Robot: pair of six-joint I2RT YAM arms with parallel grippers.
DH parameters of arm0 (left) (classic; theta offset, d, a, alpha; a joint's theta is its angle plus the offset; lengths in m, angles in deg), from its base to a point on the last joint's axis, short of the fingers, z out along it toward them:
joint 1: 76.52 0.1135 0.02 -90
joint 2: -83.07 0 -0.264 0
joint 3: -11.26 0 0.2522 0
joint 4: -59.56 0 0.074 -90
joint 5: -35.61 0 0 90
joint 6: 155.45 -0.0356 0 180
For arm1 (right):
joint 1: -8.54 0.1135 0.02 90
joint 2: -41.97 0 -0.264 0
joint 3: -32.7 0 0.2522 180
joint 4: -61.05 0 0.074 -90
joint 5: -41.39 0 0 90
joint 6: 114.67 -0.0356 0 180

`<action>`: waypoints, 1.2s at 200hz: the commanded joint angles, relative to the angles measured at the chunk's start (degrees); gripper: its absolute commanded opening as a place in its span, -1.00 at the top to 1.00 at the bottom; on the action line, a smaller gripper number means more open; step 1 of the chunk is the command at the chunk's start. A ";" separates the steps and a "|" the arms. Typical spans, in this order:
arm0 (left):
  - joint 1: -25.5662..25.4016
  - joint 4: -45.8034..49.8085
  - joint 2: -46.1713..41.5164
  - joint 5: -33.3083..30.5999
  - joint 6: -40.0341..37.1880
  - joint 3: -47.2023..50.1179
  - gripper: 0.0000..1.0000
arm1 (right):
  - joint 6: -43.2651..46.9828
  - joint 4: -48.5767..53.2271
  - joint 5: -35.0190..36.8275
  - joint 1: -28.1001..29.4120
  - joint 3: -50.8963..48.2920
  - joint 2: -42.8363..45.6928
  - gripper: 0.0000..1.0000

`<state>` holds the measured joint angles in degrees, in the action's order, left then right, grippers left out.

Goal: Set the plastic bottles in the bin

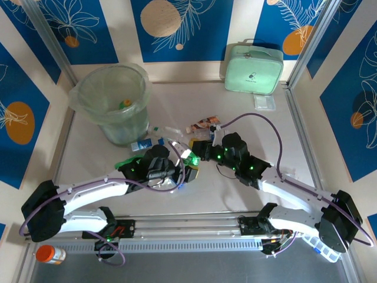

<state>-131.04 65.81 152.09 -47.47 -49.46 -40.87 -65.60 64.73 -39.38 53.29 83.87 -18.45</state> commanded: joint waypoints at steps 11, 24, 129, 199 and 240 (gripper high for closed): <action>-0.32 -1.54 -2.26 -2.41 -1.11 0.07 -0.34 | -0.38 -5.36 -2.93 -0.10 -1.54 2.06 0.79; -0.32 -1.96 -2.88 -2.69 -0.98 0.45 -0.29 | -0.29 -5.17 -2.50 -0.09 -1.59 2.09 0.78; -0.32 -2.69 -4.77 -4.28 -1.15 1.71 -0.07 | 1.84 -6.44 -2.08 0.50 -2.16 1.96 -0.37; -0.31 -1.02 -7.34 -11.24 0.36 1.27 0.11 | 7.17 -5.25 8.74 1.86 -5.54 12.78 -0.63; -0.24 6.87 -9.50 -15.89 1.51 -6.08 0.39 | 5.70 -3.60 19.61 2.35 -6.86 15.99 -0.61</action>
<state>-131.19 68.39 144.66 -58.73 -49.00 -41.37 -60.18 59.90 -28.98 55.37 77.82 -3.55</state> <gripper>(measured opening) 0.547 0.810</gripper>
